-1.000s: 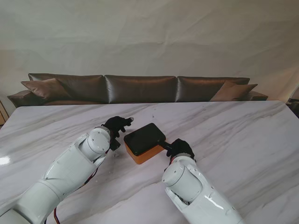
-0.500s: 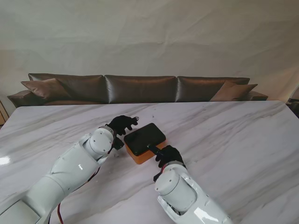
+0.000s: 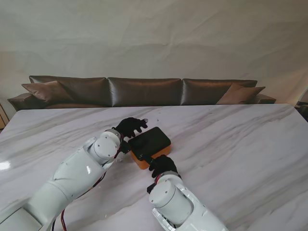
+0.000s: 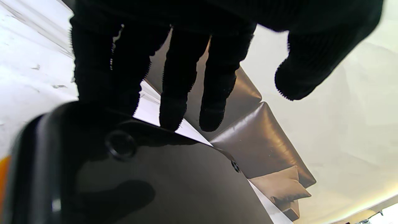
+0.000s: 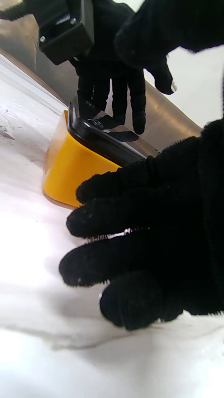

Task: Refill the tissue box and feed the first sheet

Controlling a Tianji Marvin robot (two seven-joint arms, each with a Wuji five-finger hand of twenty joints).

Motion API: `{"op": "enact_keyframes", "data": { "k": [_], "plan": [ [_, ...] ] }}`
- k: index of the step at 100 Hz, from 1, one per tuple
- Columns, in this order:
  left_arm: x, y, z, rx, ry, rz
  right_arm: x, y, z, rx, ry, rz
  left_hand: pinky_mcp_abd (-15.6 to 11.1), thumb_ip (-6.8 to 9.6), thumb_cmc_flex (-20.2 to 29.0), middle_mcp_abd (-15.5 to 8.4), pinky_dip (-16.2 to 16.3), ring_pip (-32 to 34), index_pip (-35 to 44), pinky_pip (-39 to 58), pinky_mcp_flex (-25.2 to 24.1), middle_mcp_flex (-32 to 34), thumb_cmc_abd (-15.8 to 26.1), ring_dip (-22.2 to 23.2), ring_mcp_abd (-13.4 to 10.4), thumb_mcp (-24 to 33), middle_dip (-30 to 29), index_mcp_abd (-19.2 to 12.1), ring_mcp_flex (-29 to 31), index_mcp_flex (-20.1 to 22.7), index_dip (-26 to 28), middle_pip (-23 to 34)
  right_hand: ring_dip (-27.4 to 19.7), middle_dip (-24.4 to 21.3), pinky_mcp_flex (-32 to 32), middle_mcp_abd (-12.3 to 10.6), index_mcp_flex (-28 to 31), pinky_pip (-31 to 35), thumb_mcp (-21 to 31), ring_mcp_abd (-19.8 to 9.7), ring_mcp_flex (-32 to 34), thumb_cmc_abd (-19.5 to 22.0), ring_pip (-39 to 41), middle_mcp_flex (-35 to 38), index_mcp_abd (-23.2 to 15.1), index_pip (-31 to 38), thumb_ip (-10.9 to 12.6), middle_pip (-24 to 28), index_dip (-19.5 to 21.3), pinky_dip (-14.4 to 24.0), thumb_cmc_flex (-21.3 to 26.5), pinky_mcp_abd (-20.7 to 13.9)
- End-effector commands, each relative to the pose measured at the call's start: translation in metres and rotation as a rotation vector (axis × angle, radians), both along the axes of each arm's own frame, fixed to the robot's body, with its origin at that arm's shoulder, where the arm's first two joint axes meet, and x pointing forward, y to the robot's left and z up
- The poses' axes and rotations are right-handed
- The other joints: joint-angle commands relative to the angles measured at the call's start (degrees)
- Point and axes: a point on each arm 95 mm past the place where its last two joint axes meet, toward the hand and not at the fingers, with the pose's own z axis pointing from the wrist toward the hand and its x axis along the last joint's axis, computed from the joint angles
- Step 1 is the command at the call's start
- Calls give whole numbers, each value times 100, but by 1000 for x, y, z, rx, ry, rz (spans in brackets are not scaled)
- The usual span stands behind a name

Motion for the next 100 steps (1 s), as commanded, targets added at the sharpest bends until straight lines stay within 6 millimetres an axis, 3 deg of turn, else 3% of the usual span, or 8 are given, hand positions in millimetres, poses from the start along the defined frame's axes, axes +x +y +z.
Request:
{"op": "enact_keyframes", "data": {
  "k": [1, 17, 19, 25, 100],
  "plan": [
    [-1, -4, 1, 5, 4, -26, 0, 6, -2, 14, 14, 13, -325, -21, -33, -206, 105, 64, 73, -6, -145, -61, 107, 115, 27, 61, 77, 85, -20, 186, 86, 164, -30, -102, -93, 87, -63, 29, 71, 407, 53, 34, -50, -79, 145, -24, -112, -14, -49, -31, -62, -276],
    [-2, -8, -1, 9, 21, -47, 1, 10, -5, 24, 20, 14, -328, -20, -31, -201, 112, 67, 39, -11, -147, -46, 106, 133, 47, 59, 86, 307, -14, 223, 63, 183, -39, -118, -162, 71, -139, -52, 61, 395, -41, 34, -96, -152, 122, -40, -112, -25, -83, -61, -33, -281],
    [-2, -8, -1, 8, 24, -49, 1, 10, -5, 25, 21, 14, -330, -21, -31, -67, 112, 71, 34, -13, -147, -60, 106, 137, 53, 58, 83, 330, -11, 227, 59, 175, -39, -119, -174, 70, -140, -61, 59, 393, -47, 39, -98, -166, 122, -39, -113, -26, -86, -64, -34, -283],
    [-2, -9, -1, 6, 29, -56, 1, 11, -6, 28, 23, 14, -331, -22, -27, -22, 113, 76, 29, -17, -151, -46, 107, 144, 51, 59, 81, 358, -8, 244, 54, 173, -40, -121, -212, 72, -169, -88, 58, 385, -87, 36, -115, -196, 120, -46, -111, -24, -98, -71, -14, -285],
    [-8, -16, -14, 3, 66, -99, 6, 21, -6, 59, 11, 2, -332, -22, -27, 6, 132, 134, 34, 6, -99, 58, 117, 181, 87, 43, 96, 520, 112, 346, 43, 219, -21, -130, -403, 45, -331, -224, 16, 358, -279, 4, -178, -390, 83, -61, -108, -4, -174, -53, 109, -311]
  ]
}}
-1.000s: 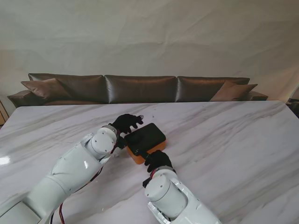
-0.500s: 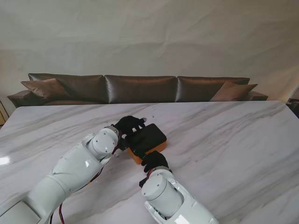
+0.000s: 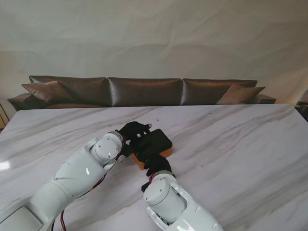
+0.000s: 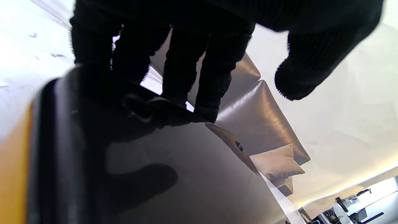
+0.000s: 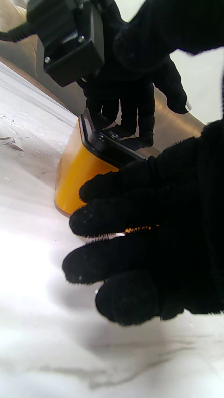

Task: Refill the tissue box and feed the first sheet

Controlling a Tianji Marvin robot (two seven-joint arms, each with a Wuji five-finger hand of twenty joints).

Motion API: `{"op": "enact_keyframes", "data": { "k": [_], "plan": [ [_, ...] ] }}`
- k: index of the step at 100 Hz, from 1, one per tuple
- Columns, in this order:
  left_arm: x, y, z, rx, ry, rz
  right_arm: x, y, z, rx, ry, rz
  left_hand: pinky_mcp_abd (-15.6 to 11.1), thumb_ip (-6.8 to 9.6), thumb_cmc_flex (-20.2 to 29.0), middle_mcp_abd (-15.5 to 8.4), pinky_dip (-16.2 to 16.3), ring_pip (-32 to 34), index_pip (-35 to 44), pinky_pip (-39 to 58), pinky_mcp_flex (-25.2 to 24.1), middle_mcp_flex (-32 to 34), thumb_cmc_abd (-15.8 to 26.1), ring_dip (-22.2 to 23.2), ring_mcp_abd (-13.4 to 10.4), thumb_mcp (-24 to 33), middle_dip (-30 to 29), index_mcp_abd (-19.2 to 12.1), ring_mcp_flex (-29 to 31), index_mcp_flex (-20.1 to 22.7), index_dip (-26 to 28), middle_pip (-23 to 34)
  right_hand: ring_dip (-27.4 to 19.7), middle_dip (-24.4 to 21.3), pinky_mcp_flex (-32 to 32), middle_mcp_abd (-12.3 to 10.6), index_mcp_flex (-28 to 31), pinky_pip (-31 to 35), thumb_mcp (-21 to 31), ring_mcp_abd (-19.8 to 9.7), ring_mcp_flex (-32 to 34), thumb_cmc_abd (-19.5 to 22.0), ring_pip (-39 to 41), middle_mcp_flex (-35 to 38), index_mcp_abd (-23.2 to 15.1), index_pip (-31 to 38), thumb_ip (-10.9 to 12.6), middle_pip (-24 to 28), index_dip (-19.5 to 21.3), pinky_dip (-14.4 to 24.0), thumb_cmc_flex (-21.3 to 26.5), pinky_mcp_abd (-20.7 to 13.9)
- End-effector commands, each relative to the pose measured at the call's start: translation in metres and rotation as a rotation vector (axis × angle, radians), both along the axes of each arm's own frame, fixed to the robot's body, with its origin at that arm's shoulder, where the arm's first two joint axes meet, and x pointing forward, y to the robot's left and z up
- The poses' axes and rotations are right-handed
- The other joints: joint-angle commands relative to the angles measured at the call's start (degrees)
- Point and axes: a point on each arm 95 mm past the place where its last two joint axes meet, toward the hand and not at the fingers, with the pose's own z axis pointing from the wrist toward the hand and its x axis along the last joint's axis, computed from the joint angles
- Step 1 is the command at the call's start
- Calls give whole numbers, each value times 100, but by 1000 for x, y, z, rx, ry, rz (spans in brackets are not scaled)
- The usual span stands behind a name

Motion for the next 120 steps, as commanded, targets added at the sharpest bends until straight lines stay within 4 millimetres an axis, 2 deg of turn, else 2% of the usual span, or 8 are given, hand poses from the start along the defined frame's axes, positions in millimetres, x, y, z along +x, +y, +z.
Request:
{"op": "enact_keyframes", "data": {
  "k": [1, 49, 71, 83, 93, 104, 112, 120],
  "plan": [
    [-4, -7, -3, -6, 18, -24, -1, 5, 1, 15, 5, 11, -322, -22, -29, 6, 80, 136, 64, 13, -93, 65, 117, 114, 85, 41, 88, 86, 118, 285, 41, 161, -18, -65, -99, 21, -107, -9, 13, 311, 17, 5, -39, -113, 78, -1, -109, 10, -45, -42, 19, -311],
    [-11, -10, 6, 8, 8, -25, -5, 4, 6, 29, -1, 11, -343, -22, -41, -16, 75, 109, -41, -6, -110, -18, 145, 106, 50, -8, 71, -221, 68, 13, 8, 116, -20, -83, -113, 34, -148, -67, 2, 319, -6, 2, -69, -149, 93, -1, -99, 5, -80, -38, 4, -302],
    [-15, 6, 13, 43, -14, 16, -10, -17, 17, -37, 1, 31, -349, -3, -113, -44, 70, 97, -107, -15, -113, -71, 130, 118, 21, -72, 66, -450, 28, -222, -3, 97, 20, -62, 203, 23, 44, 59, 74, 352, 246, -6, 83, 37, 52, 122, -91, 84, -45, -24, -285, -268],
    [-19, 19, 17, 64, -25, 50, -9, -35, 27, -95, 1, 42, -366, 21, -134, -47, 59, 73, -112, -40, -147, -104, 119, 119, 15, -88, 64, -428, -6, -260, 1, 89, 72, 128, 244, -179, 95, 203, 131, 251, 321, 4, 235, 83, -175, 295, -117, 334, 115, -19, -390, -382],
    [-24, 29, 22, 93, -45, 82, -4, -52, 37, -168, -9, 56, -370, 34, -158, -54, 64, 66, -80, -27, -133, -111, 108, 125, 3, -106, 68, -393, -15, -232, 17, 95, 156, 660, 214, -479, 152, 343, 125, 88, 345, 1, 431, 66, -512, 688, -112, 869, 658, 26, -431, -521],
    [-32, 39, 28, 134, -64, 109, 7, -65, 49, -251, -28, 62, -658, 108, -167, -90, 410, 253, 244, 826, 398, -52, 70, 259, 20, -144, 159, -352, 71, -161, 186, 283, 293, 1650, 221, -974, 180, 571, 119, -114, 393, -168, 785, 112, -1219, 1704, -112, 1871, 2046, 163, -283, -655],
    [-39, 44, 31, 157, -57, 105, 18, -72, 56, -311, -45, 63, -1618, 165, -187, -175, 416, 554, 1184, 1830, 1436, 58, -41, 483, 25, -162, 301, -459, 189, -68, 728, 590, 371, 2350, 288, -1207, 331, 761, 112, -256, 470, -294, 1086, 255, -1602, 2336, -164, 2388, 3001, 270, -139, -782],
    [-46, 47, 31, 177, -28, 93, 30, -77, 62, -353, -59, 68, -2103, 142, -134, -203, 195, 860, 1784, 2452, 1950, 142, -146, 763, 57, -257, 487, -523, 272, -111, 1172, 884, 437, 2620, 356, -1259, 770, 895, 72, -342, 570, -325, 1289, 481, -1886, 2818, -211, 2636, 3334, 320, 6, -818]
  ]
}}
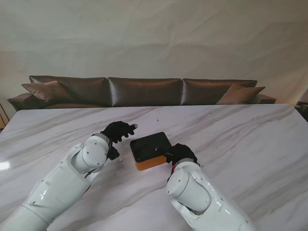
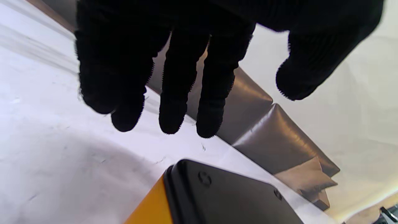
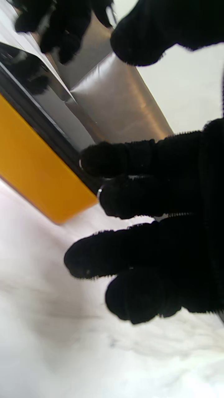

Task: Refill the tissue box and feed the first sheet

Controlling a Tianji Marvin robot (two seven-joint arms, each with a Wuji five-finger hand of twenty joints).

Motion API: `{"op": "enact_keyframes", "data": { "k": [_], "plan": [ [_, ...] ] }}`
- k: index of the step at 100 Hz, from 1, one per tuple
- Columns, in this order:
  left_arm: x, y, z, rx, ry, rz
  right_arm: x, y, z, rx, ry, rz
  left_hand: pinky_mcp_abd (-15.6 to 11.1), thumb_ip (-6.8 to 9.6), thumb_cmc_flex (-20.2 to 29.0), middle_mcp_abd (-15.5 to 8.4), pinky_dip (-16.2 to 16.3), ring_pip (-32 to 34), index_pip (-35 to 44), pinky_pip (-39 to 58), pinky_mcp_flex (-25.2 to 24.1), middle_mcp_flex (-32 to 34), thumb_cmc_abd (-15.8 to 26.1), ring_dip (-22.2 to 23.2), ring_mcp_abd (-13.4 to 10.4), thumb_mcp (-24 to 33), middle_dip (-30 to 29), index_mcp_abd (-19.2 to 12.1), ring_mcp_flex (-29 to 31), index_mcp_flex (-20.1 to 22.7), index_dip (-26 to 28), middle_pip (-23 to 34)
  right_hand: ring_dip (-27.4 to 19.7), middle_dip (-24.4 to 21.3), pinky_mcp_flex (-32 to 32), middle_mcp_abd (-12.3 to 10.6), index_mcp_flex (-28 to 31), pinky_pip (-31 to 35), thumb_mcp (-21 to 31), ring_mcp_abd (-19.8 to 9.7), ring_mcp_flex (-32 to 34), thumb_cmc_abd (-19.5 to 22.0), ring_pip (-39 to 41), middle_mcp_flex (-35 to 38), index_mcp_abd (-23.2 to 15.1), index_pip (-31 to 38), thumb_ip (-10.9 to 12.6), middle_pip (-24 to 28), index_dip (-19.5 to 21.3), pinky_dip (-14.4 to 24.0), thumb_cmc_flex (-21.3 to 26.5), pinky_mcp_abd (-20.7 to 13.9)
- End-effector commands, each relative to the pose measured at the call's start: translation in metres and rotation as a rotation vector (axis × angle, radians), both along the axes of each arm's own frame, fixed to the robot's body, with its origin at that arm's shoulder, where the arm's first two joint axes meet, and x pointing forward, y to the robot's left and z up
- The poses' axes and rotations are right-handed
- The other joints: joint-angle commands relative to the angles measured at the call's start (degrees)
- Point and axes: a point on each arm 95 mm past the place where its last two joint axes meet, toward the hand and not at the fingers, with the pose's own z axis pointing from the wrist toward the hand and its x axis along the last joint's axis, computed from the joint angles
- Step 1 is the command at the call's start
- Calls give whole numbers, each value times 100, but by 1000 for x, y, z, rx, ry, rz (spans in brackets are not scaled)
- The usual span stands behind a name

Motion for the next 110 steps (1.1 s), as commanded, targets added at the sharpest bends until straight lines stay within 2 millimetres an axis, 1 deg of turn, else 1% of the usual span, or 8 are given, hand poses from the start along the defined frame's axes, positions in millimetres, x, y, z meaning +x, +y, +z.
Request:
{"op": "enact_keyframes", "data": {
  "k": [1, 8, 20, 39, 92, 102, 104, 110],
  "plan": [
    [-6, 5, -5, 17, 43, -13, 16, -7, 10, -11, -18, -4, -1541, 140, -109, -212, -124, 315, 474, 799, 665, 178, -146, 291, 319, -197, 227, -257, 143, 25, 357, 380, 105, 273, 62, -303, 391, 472, -4, 15, 342, -103, 367, 311, -392, 363, -195, 321, 258, 132, 29, -484],
    [-12, 7, -5, 42, 72, -28, 27, -9, 11, -40, -22, 1, -1810, 134, -102, -252, -223, 482, 617, 1055, 900, 250, -152, 444, 311, -288, 368, -299, 215, -4, 476, 526, 115, 343, 67, -309, 543, 489, -29, 2, 363, -50, 402, 370, -476, 463, -210, 355, 327, 137, 35, -494],
    [-20, 9, -6, 78, 138, -51, 44, -12, 8, -92, -35, 9, -2026, 164, -139, -280, -313, 616, 812, 1241, 1032, 242, -49, 597, 314, -443, 510, -297, 249, -19, 627, 617, 64, 434, -141, -195, 386, 317, -2, 66, 145, 93, 219, 195, -378, 239, -170, 116, 365, 101, -205, -427],
    [-27, 9, -11, 69, 190, -56, 65, -14, -3, -161, -47, 22, -2029, 206, -221, -233, -361, 533, 882, 1237, 984, 155, 126, 619, 363, -603, 536, -214, 136, -135, 749, 549, 66, 431, -301, -137, 240, 177, 65, 108, -21, 257, 95, 33, -340, 49, -105, -22, 314, 104, -526, -389],
    [-19, -5, -24, 45, 223, -67, 102, -10, -27, -184, -42, 36, -1876, 250, -303, -169, -326, 403, 595, 1062, 764, -81, 319, 618, 358, -857, 489, -32, -28, -429, 713, 393, 116, 543, -216, -270, 525, 196, -212, 5, 140, 422, 187, 243, -713, 255, -78, 135, 460, 153, 612, -368],
    [-18, -8, -25, 46, 225, -74, 104, -9, -32, -191, -38, 45, -1868, 260, -279, -169, -312, 414, 622, 1053, 764, -74, 317, 624, 362, -864, 492, -24, -8, -419, 731, 406, 130, 544, -203, -299, 541, 211, -397, -34, 159, 641, 228, 261, -799, 269, 323, 137, 471, 153, 1182, -396],
    [-18, -8, -25, 46, 225, -75, 104, -9, -33, -192, -36, 48, -1861, 261, -280, -173, -309, 419, 629, 1053, 765, -73, 317, 627, 364, -868, 493, -24, 0, -423, 737, 409, 133, 546, -195, -302, 527, 224, -387, -35, 164, 609, 240, 261, -833, 274, 581, 139, 354, 155, 1275, -388],
    [-17, -10, -25, 46, 227, -79, 104, -9, -37, -196, -29, 56, -1850, 267, -269, -177, -299, 442, 673, 1059, 793, -51, 313, 636, 376, -874, 500, -24, 38, -412, 763, 430, 145, 548, -203, -308, 431, 233, -79, -53, 163, 423, 264, 249, -938, 358, 929, 135, 57, 158, 1372, -418]
  ]
}}
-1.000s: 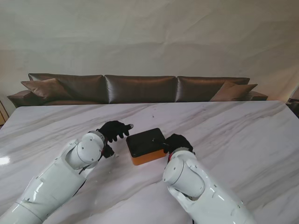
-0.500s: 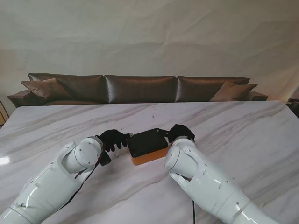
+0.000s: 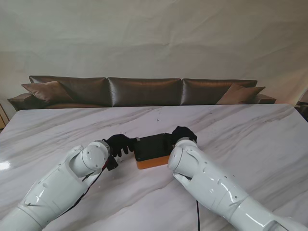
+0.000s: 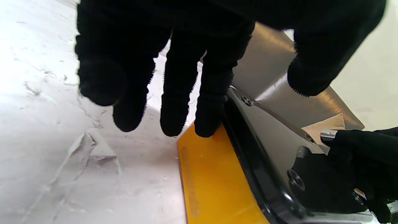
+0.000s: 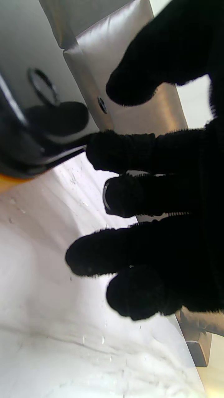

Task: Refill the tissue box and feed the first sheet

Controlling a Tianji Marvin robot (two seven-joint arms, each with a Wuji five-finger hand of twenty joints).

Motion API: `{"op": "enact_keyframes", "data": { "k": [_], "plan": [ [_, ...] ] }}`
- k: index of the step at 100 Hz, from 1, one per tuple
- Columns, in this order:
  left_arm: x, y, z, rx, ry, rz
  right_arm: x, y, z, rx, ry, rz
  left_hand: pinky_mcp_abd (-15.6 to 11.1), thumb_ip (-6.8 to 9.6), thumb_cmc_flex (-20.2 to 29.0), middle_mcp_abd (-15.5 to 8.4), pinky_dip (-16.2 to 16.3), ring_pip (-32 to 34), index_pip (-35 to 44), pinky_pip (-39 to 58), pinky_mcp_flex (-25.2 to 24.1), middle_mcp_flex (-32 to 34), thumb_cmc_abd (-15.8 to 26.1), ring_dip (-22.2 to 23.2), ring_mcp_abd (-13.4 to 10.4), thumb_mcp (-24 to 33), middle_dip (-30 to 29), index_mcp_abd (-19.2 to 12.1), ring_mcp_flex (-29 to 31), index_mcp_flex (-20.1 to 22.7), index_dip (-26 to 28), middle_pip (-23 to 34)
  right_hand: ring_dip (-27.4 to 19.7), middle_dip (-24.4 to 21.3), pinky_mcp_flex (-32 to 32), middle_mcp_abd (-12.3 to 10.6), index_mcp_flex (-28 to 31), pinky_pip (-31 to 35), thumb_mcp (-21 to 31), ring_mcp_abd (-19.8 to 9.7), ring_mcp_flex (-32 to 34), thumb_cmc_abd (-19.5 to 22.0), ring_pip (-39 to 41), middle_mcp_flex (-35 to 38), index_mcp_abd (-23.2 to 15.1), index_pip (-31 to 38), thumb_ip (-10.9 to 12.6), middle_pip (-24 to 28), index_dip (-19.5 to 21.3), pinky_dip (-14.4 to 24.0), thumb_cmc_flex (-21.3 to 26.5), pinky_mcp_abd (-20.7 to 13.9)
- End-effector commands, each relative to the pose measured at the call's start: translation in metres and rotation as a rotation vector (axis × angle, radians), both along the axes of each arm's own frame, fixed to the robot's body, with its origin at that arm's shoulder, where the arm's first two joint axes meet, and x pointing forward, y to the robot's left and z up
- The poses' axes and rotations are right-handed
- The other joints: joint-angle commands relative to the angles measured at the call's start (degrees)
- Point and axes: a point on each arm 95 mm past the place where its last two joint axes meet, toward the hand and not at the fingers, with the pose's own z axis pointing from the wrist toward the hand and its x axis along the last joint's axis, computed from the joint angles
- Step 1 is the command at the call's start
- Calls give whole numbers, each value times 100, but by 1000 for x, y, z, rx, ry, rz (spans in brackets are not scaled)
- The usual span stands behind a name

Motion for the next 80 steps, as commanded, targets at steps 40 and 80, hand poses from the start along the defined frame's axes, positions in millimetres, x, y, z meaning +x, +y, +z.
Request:
{"op": "enact_keyframes", "data": {
  "k": [40, 80],
  "plan": [
    [-2, -17, -6, 13, -4, 20, -9, 9, -30, -43, 62, 64, -1908, 174, 200, -66, -163, 573, 883, 880, 815, 441, 96, 166, 609, 170, 131, -313, 772, 77, 617, 437, 255, 283, 126, -196, -24, 323, 1536, -169, 299, -1147, 512, 207, -1060, 360, 1731, 233, -753, 177, 177, -543],
    [6, -19, -24, 49, -5, 64, -18, 8, -44, -105, 55, 95, -2429, 509, 317, -363, -904, 1486, 2170, 1812, 2172, 1620, -492, 105, 475, 2059, 421, -902, 2348, 846, 1248, 1232, 296, 476, 360, -265, 416, 395, 3233, -381, 546, -2029, 590, 519, -1250, 284, 1661, 241, -663, 134, -173, -734]
  ]
}}
